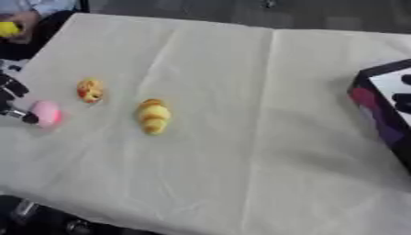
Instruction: Pick up the objects with one hand, pass them to the other hand, and then place them into the box on the other side of the table.
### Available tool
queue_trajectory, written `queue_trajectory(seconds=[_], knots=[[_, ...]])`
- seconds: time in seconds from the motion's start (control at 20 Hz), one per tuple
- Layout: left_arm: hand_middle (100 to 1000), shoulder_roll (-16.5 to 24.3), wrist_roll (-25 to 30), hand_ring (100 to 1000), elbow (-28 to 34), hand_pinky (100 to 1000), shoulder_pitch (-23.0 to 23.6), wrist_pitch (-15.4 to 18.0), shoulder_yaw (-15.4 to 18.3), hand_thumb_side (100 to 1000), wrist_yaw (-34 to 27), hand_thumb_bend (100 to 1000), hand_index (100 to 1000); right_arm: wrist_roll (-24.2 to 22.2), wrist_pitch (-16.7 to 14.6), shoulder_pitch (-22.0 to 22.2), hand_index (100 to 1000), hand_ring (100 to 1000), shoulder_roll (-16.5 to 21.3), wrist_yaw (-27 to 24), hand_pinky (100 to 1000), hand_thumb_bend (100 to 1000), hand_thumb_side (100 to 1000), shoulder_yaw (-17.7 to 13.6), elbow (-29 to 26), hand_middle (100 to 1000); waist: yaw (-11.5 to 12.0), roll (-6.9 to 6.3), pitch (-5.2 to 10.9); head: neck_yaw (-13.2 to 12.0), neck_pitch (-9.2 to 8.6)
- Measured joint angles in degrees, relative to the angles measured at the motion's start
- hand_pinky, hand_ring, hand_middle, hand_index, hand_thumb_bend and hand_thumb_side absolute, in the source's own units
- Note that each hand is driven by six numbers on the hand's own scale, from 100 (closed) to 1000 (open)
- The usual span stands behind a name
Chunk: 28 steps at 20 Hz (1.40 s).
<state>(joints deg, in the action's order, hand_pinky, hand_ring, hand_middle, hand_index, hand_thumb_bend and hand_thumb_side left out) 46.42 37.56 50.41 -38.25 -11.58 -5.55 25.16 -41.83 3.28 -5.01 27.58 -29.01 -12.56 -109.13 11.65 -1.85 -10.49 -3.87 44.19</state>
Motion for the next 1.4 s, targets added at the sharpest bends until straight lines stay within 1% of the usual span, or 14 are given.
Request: queue_trajectory(seconds=[0.45,0.75,0.8,0.9,1.05,1.15,1.2,1.25,1.3,1.35,1.4], knots=[[774,-1.65,0.36,857,-2.19,887,-1.34,0.66,-0.86,174,3.55,769,812,-0.10,0.07,-0.04,1000,951,0.00,0.00,1000,100,543,0.01,0.00,1000,-0.21,0.00,0.00,0.29,0.00],[774,-2.39,0.08,856,-3.63,887,-1.98,1.00,-1.54,159,7.05,720,805,-0.17,0.10,-0.06,1000,951,-0.01,0.00,1000,100,543,0.02,0.00,1000,-0.24,0.00,0.00,0.29,0.00],[772,-2.49,-0.01,854,-3.84,886,-2.06,1.09,-1.63,146,7.58,671,801,-0.17,0.10,-0.06,1000,951,-0.01,0.00,1000,100,543,0.03,0.00,1000,-0.24,0.00,0.00,0.29,0.00],[770,-2.69,-0.27,852,-4.22,884,-2.10,1.17,-1.73,135,8.67,628,792,-0.21,0.07,-0.06,1000,951,-0.01,0.00,1000,100,543,0.04,0.00,1000,-0.24,0.00,0.00,0.29,0.00],[763,-2.71,-0.69,845,-4.58,878,-2.13,1.17,-1.73,133,9.53,503,767,-0.27,0.02,-0.06,1000,951,-0.01,0.00,1000,100,543,0.20,0.00,1000,-0.24,0.00,0.00,0.28,0.00],[734,-2.76,-1.05,821,-4.69,861,-2.14,1.03,-1.73,149,9.71,378,727,-0.29,0.01,-0.06,1000,951,-0.01,0.00,1000,100,543,0.32,0.00,1000,-0.23,0.00,0.00,0.27,0.00],[731,-2.91,-1.40,818,-4.69,860,-2.15,0.88,-1.72,152,9.70,370,723,-0.30,0.00,-0.06,1000,951,-0.01,0.00,1000,100,543,0.32,0.00,1000,-0.23,0.00,0.00,0.27,0.00],[712,-3.11,-1.79,803,-4.67,849,-2.15,0.66,-1.71,161,9.63,317,700,-0.31,-0.01,-0.06,1000,951,-0.01,0.00,1000,100,543,0.32,0.00,1000,-0.23,0.00,0.00,0.27,0.00],[664,-3.24,-2.30,771,-4.65,830,-2.15,0.41,-1.71,171,9.44,240,663,-0.32,-0.01,-0.06,1000,951,-0.01,0.00,1000,100,543,0.33,0.00,1000,-0.23,0.00,0.00,0.27,0.00],[651,-3.24,-2.96,764,-4.53,826,-2.15,0.07,-1.69,178,9.15,219,649,-0.32,-0.02,-0.06,1000,951,-0.01,0.00,1000,100,543,0.33,0.00,1000,-0.23,0.00,0.00,0.27,0.00],[628,-3.26,-3.80,751,-4.35,818,-2.15,-0.36,-1.66,182,8.73,183,613,-0.33,-0.02,-0.06,1000,951,-0.01,0.00,1000,100,543,0.33,0.00,1000,-0.22,0.00,0.00,0.27,0.00]])
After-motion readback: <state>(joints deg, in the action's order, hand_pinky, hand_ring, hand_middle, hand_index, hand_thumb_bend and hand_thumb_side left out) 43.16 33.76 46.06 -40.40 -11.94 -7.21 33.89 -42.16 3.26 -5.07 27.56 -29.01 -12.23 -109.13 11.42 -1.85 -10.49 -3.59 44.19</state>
